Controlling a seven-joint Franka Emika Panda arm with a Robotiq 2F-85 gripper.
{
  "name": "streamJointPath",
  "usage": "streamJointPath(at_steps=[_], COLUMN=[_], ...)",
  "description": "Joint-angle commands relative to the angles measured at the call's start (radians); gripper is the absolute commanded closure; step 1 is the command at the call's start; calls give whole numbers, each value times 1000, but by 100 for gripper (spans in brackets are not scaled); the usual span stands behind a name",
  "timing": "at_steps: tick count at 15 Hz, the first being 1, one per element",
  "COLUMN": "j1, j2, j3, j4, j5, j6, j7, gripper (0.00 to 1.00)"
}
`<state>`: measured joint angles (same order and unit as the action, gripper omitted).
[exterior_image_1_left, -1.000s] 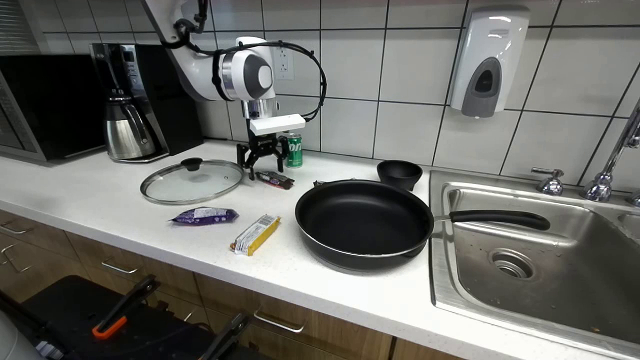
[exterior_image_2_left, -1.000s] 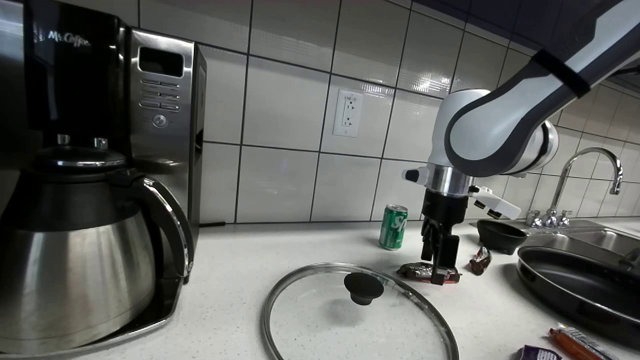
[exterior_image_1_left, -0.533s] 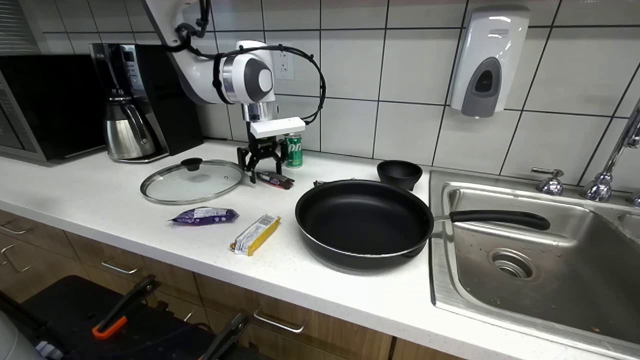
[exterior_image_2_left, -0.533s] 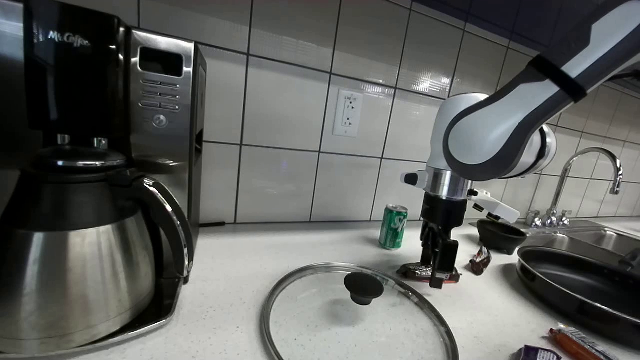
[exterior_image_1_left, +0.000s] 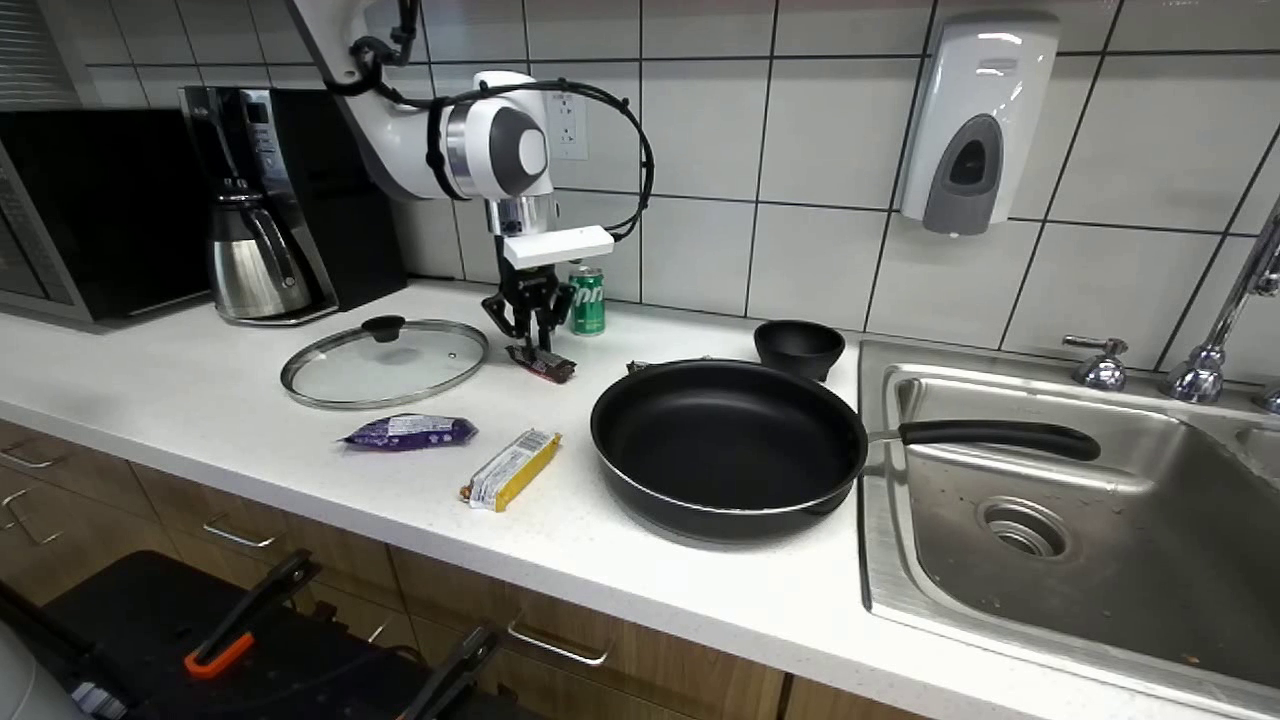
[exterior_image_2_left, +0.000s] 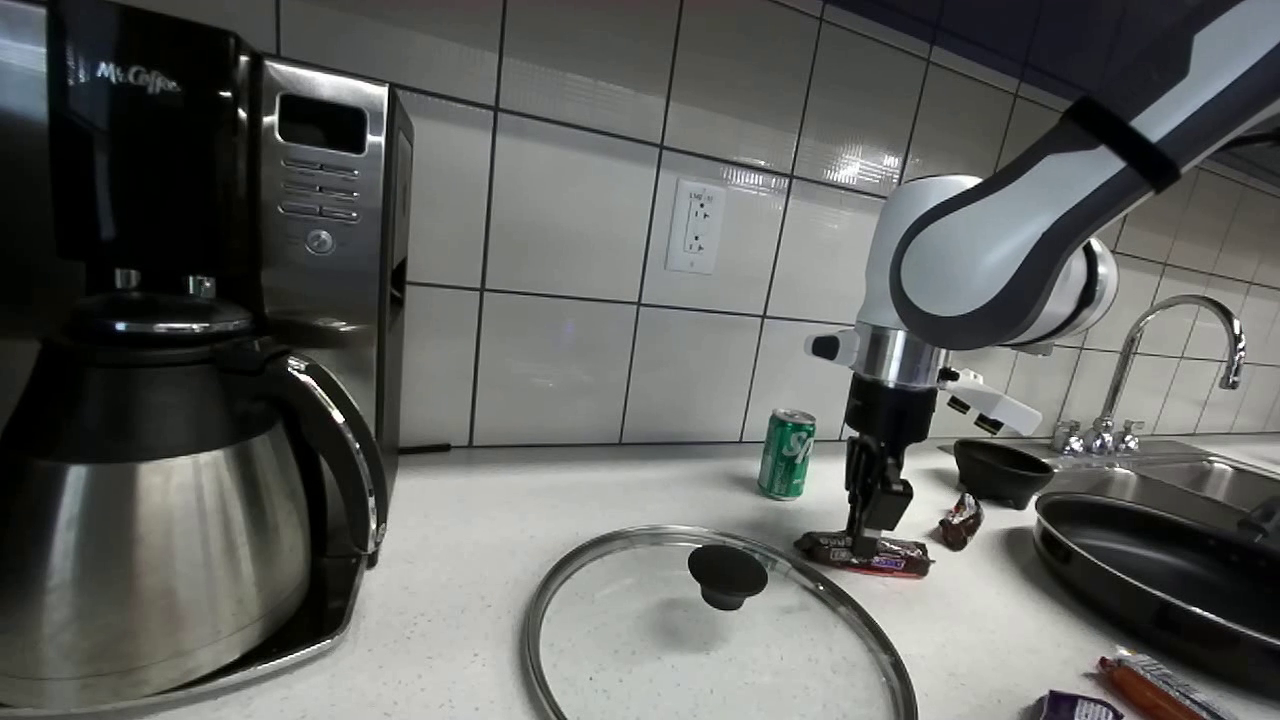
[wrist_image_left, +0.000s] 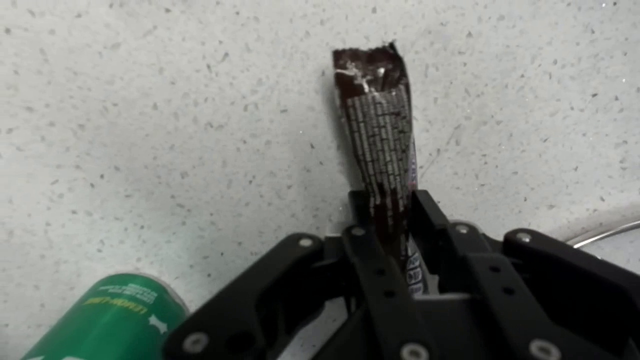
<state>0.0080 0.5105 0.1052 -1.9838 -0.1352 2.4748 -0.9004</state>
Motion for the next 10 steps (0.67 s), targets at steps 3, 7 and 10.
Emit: streamJointPath(at_steps=[3, 7, 10], j1=[-32, -20, -15], j2=[-19, -67, -113], j3=[17, 8, 7], j4=[-2, -22, -26], j5=[-4, -38, -71], j6=[-18, -53, -120], j7=[-32, -41, -76], gripper=[99, 98, 98])
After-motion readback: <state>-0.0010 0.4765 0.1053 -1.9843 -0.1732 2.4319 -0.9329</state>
